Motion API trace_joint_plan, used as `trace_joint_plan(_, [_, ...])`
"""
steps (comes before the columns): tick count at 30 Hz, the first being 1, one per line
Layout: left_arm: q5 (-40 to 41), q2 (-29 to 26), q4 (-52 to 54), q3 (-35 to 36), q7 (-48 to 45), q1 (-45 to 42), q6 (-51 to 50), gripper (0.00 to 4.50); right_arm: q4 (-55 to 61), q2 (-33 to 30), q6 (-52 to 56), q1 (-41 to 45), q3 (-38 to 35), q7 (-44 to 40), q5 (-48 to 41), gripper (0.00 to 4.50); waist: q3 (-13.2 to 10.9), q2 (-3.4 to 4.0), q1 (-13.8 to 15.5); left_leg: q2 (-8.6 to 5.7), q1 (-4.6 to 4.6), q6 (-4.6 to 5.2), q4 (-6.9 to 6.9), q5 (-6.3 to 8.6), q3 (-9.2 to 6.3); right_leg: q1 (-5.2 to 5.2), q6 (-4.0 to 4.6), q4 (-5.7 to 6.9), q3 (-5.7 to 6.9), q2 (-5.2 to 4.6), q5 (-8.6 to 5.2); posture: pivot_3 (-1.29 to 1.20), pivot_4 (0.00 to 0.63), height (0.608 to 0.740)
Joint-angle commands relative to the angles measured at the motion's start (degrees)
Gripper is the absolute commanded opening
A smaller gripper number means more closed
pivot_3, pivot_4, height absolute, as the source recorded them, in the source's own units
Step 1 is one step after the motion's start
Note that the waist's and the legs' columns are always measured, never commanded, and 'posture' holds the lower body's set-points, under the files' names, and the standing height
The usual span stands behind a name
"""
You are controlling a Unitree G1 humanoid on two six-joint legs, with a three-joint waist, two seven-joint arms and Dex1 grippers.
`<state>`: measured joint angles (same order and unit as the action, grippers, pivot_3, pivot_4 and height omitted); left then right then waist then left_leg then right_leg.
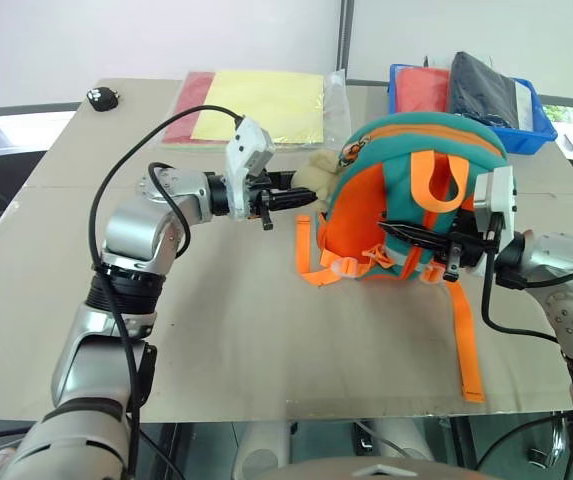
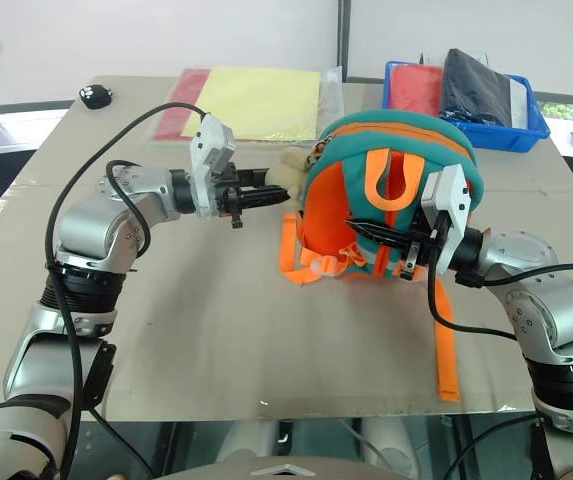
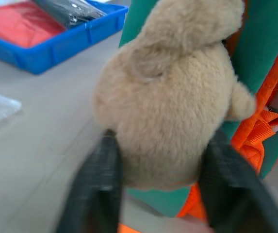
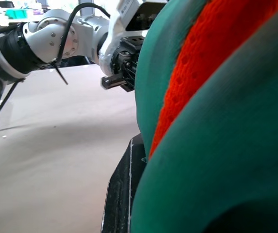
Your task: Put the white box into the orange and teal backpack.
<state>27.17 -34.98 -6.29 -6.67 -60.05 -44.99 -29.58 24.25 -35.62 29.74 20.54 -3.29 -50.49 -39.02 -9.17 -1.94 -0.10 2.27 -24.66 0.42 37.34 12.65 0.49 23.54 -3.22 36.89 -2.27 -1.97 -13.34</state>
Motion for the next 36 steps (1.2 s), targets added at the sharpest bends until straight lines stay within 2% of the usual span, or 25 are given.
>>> trace_joint_plan(1, [5.61,1.37,3.26,6.36,-1.36,-1.09,0.25,0.25,1.12,2.19,-0.77,1.68,-3.79,5.08,-1.08,0.0,0.0,-0.01,0.0,0.0,-0.02,0.0,0.02,0.0,0.0,0.0,0.0,0.0,0.0,0.0,0.0,0.0,0.15,0.74])
trace_joint_plan(2, [7.61,1.48,3.88,8.43,-0.8,-0.94,-1.44,0.03,0.14,3.44,-0.82,2.67,-4.42,7.65,-0.73,0.0,0.0,-0.01,-0.09,0.0,-0.02,0.0,0.03,0.0,0.0,0.01,0.0,0.01,0.0,-0.01,0.0,0.0,0.15,0.74])
trace_joint_plan(3, [8.98,1.31,4.2,9.95,-0.29,-0.73,-2.94,0.0,-0.76,4.52,-1.07,3.49,-4.99,9.77,-0.2,0.0,0.0,-0.01,-0.24,0.01,-0.02,0.0,0.03,0.0,0.0,0.02,-0.01,0.01,0.0,-0.01,0.01,0.0,0.15,0.74])
trace_joint_plan(8, [16.09,-0.91,6.17,19.3,4.6,2.95,-11.77,0.0,-6.32,9.56,-2.51,6.54,-8.67,20.43,2.41,0.0,0.0,0.0,-0.83,0.01,0.04,0.0,0.02,0.0,-0.01,0.04,-0.01,0.12,-0.02,0.01,0.01,0.0,0.15,0.74])
trace_joint_plan(11, [17.11,-4.19,8.7,23.54,8.03,9.27,-15.99,0.0,-9.14,13.09,-2.24,9.23,-11.12,26.5,1.97,0.0,-0.01,0.01,-1.62,0.06,0.07,0.0,-0.03,0.0,0.04,0.09,0.0,0.18,-0.1,0.02,0.01,0.0,0.15,0.74])
trace_joint_plan(14, [13.94,-7.04,11.08,23.26,10.63,18.18,-17.36,0.0,-11.11,16.48,-3.54,12.32,-12.8,31.74,1.8,0.0,-0.01,0.03,-2.03,0.06,0.04,0.0,-0.06,0.0,0.03,0.11,0.0,0.14,-0.08,0.01,0.01,0.0,0.15,0.74])
trace_joint_plan(18, [10.61,-6.01,12.27,20.49,16.21,26.89,-17.94,0.0,-13.47,19.3,-4.0,15.89,-14.83,36.95,0.74,0.0,-0.01,0.03,-1.97,0.06,0.1,0.0,-0.12,0.0,0.12,0.1,0.0,0.13,-0.14,-0.03,0.01,0.0,0.15,0.74])
trace_joint_plan(21, [7.63,-2.22,10.47,17.6,23.99,29.4,-19.73,0.0,-14.7,20.01,-3.98,18.24,-16.24,40.77,-0.35,0.0,0.0,0.03,-1.0,0.05,0.07,0.0,-0.1,0.0,0.07,0.09,0.01,0.14,-0.06,-0.05,0.02,0.0,0.15,0.74])
trace_joint_plan(23, [3.65,0.47,7.77,15.21,28.52,29.57,-17.26,0.0,-15.19,20.06,-3.85,19.22,-16.63,42.62,-1.36,0.0,0.01,0.01,-0.57,0.03,0.11,0.0,-0.07,0.0,0.11,0.07,0.01,0.17,-0.11,-0.07,0.02,0.0,0.15,0.74])
trace_joint_plan(30, [5.48,12.95,11.13,14.23,28.7,23.33,-4.92,0.0,-9.18,16.47,-0.69,14.28,-8.39,38.18,1.03,0.0,0.04,-0.02,0.07,0.0,0.02,0.0,-0.03,0.0,0.1,0.07,0.01,0.13,-0.07,-0.08,0.03,0.0,0.15,0.74])
trace_joint_plan(33, [4.67,13.37,12.38,13.81,26.9,22.33,-2.29,0.0,-6.95,12.78,-0.43,11.54,-4.47,33.79,4.07,0.0,0.04,-0.01,-0.24,0.01,0.03,0.0,-0.07,0.0,0.1,0.09,0.01,0.12,-0.08,-0.06,0.03,0.0,0.15,0.74])
trace_joint_plan(36, [6.08,12.74,13.97,14.24,22.63,22.71,0.38,0.0,-5.8,6.56,-4.73,6.75,1.12,24.59,10.16,0.0,0.04,0.0,-0.68,0.01,0.06,0.0,-0.11,0.0,0.14,0.09,0.01,0.08,-0.12,-0.05,0.02,0.0,0.15,0.74])
